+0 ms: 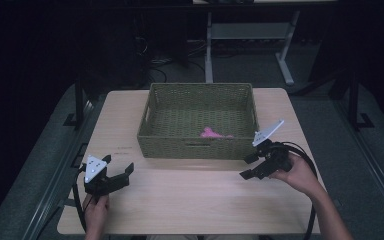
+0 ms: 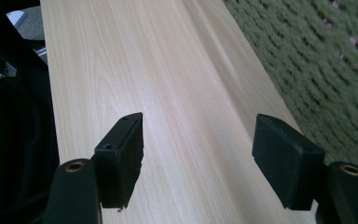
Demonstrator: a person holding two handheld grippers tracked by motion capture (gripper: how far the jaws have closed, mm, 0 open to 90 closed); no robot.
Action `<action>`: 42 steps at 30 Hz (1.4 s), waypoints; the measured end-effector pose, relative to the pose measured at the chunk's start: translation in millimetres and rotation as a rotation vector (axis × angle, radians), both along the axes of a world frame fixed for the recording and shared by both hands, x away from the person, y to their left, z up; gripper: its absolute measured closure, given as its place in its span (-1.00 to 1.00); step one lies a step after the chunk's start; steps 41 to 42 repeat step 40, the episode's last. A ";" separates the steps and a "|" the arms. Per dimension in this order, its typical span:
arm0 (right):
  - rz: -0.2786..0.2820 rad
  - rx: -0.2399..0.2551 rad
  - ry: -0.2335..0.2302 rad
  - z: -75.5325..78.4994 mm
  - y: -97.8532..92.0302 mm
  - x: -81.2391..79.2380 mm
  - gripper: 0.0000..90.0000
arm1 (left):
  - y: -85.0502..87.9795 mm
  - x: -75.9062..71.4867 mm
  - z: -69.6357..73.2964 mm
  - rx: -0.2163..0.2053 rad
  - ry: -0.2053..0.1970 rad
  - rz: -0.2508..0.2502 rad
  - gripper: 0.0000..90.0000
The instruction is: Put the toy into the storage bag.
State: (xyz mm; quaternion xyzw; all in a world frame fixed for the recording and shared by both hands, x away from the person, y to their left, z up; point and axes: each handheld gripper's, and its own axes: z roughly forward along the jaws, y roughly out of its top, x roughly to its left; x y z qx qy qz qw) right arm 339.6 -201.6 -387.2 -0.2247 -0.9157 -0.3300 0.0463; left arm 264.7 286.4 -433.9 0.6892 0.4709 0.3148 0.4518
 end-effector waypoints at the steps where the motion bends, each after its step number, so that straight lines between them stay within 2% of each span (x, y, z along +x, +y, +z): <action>1: -0.003 0.000 0.004 -1.3 -0.8 -0.7 -0.26 | -0.1 0.0 0.0 0.001 0.000 0.000 -0.70; 21: -0.037 -0.010 0.035 -24.9 -17.0 -12.8 -0.28 | -0.3 0.5 -0.6 0.006 0.002 -0.003 -0.70; 24: -0.045 0.002 0.035 -26.4 -18.9 -16.4 -0.28 | -0.4 0.3 -0.6 0.005 0.001 -0.002 -0.70; 32: -0.056 -0.006 0.042 -36.5 -24.1 -25.4 -0.28 | -1.2 0.7 -0.8 0.007 0.003 -0.006 -0.70; 37: -0.062 -0.032 0.027 -40.0 -23.4 -31.3 -0.34 | -1.3 0.8 -0.7 0.010 0.002 -0.007 -0.70; 42: -0.070 -0.020 0.010 -40.3 -23.3 -37.3 -0.35 | -1.1 0.9 -0.5 0.007 -0.002 -0.004 -0.70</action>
